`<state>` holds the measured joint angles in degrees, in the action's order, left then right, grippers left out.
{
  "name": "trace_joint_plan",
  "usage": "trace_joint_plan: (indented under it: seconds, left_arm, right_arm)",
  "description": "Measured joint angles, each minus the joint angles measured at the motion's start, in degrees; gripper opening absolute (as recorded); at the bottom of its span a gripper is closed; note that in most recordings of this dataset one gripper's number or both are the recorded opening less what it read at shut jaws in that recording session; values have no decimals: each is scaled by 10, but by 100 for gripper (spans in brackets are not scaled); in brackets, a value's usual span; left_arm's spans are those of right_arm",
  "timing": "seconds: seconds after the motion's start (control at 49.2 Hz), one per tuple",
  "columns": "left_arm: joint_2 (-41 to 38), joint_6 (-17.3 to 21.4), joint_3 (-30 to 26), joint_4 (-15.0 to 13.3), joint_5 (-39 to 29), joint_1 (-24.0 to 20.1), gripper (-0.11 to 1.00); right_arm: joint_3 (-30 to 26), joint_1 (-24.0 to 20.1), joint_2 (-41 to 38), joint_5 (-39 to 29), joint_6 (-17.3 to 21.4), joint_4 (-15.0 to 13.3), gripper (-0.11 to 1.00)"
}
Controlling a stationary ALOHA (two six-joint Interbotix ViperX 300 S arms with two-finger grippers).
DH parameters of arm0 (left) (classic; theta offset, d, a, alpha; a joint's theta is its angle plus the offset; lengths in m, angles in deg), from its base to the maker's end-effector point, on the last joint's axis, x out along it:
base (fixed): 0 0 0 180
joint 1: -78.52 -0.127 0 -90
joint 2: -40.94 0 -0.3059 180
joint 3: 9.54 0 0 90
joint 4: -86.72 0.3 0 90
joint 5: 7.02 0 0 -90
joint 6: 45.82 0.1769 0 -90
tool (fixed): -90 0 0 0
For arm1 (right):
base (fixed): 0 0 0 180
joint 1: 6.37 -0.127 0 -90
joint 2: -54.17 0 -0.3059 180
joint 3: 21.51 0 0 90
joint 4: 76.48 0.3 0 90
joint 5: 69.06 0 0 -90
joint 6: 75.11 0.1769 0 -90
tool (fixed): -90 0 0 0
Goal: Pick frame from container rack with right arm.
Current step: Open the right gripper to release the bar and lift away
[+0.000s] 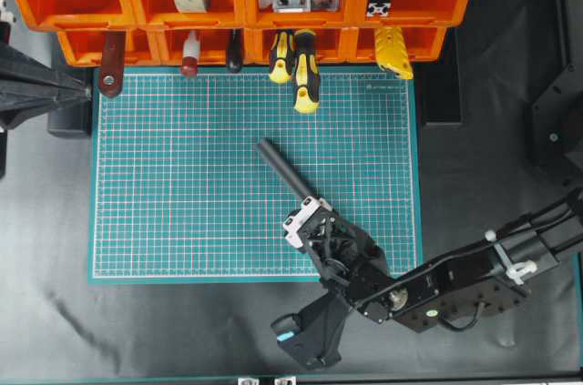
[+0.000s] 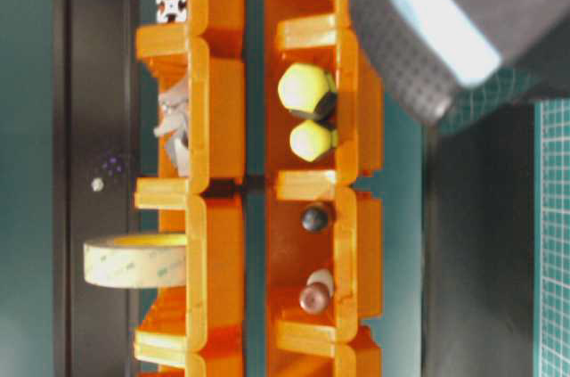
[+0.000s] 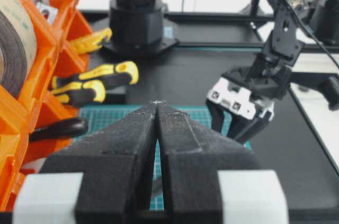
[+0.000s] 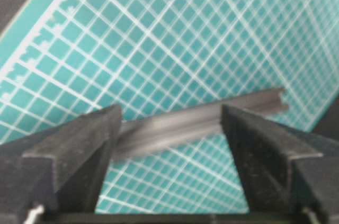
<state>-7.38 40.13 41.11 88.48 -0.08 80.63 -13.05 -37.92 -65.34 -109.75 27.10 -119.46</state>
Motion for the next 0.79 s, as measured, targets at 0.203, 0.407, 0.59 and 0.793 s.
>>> trace_joint_plan:
  seconds: [0.203, 0.407, 0.59, 0.793]
  left_arm:
    - [1, 0, 0, 0, -1, 0, 1]
    - [1, 0, 1, 0, -1, 0, 1]
    - [1, 0, 4, 0, -2, 0, 1]
    - [2, 0, 5, 0, -1, 0, 1]
  right_arm:
    - [10, 4, 0, 0, 57, 2, 78]
    - [11, 4, 1, -19, 100, 3, 78]
    - [12, 3, 27, -36, 165, 3, 78]
    - [30, -5, 86, -54, 236, 3, 78]
